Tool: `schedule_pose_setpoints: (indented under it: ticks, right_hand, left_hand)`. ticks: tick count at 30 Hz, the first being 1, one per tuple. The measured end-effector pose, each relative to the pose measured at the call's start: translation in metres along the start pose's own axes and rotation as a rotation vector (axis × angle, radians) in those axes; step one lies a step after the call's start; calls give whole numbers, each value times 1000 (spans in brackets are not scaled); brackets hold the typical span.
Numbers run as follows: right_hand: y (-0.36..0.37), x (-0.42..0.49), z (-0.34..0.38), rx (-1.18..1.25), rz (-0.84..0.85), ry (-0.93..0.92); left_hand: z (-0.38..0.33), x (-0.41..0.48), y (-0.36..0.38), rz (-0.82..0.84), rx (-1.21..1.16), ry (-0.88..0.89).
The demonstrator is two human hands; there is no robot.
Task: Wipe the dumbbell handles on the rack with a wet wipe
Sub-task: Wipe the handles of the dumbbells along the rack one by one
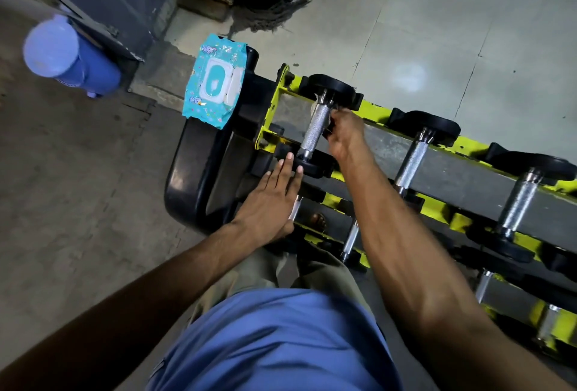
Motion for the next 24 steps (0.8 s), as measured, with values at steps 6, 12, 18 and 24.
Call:
schedule_pose_setpoints:
  ticks: [6, 12, 18, 24]
  right_hand:
    - [-4, -25, 0, -539, -121, -801]
    - [-18, -30, 11, -1478, 189, -1411]
    - [19, -36, 36, -2163, 463, -1302]
    - [64, -46, 39, -2537, 710, -1079]
  left_hand:
    - [-4, 0, -1, 5, 7, 3]
    - [-2, 1, 1, 1, -9, 7]
    - [-1, 4, 4, -17, -27, 4]
    - [-8, 4, 2, -21, -71, 27]
Point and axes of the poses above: each hand's wrist, its own x-axis towards the middle knuckle, its own y-axis out of the palm, z = x × y, the point moved 2 cm from there along x, towards the middle knuckle, and after that the axes turned 11 degrees about -y, right-handed, at the moved point
